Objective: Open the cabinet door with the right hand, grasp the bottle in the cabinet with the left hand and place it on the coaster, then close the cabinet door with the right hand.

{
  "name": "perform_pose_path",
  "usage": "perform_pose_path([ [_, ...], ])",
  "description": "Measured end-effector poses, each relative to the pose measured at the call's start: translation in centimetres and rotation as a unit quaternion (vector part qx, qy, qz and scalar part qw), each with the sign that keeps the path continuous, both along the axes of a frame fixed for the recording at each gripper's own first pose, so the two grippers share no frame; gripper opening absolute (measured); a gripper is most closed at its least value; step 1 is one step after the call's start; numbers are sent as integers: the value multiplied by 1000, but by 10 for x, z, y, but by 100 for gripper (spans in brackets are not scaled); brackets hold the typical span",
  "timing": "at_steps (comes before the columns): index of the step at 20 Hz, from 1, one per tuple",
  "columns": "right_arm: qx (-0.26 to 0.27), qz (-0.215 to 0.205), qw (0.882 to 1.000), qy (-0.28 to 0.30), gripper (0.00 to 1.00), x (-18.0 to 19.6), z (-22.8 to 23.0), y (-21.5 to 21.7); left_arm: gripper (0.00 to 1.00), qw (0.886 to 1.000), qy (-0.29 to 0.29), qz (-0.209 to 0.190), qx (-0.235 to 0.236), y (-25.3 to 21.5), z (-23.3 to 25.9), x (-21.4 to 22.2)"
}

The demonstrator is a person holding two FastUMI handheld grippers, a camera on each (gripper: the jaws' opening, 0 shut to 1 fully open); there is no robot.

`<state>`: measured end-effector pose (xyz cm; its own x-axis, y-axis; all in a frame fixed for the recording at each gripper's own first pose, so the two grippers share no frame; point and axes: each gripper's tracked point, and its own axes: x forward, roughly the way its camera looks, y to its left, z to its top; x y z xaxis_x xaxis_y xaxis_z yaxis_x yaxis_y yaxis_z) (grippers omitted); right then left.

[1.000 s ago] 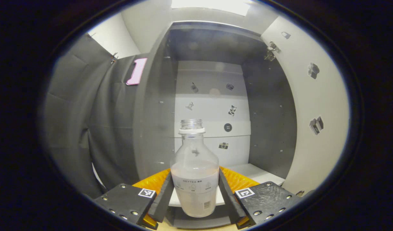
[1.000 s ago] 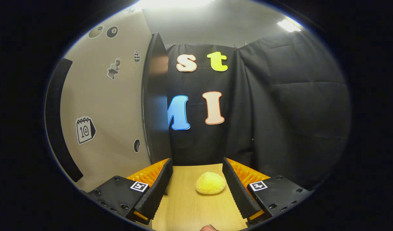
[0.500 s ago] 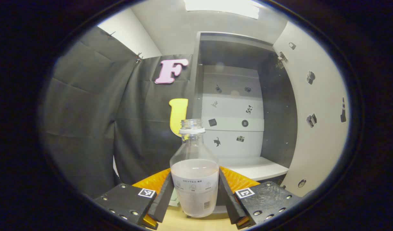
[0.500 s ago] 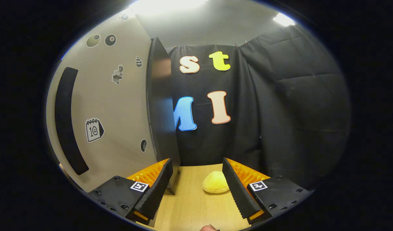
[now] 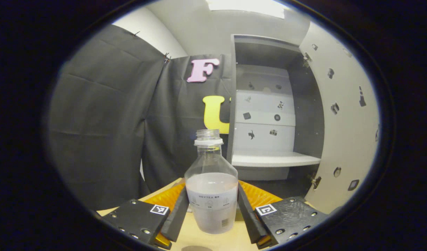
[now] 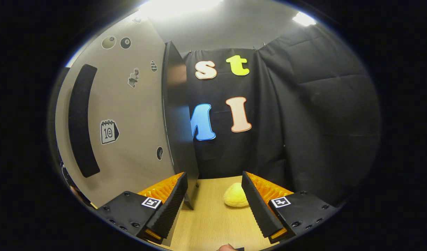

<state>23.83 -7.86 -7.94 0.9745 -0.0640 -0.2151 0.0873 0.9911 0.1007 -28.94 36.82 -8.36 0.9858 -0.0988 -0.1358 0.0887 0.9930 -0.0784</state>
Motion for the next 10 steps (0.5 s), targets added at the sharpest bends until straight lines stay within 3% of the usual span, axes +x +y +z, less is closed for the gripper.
perform_pose_path([
  [10, -9, -27, 1000, 3, 98, -17, -1, -3, 73, 999, 45, 20, -18, 26, -105, -48],
])
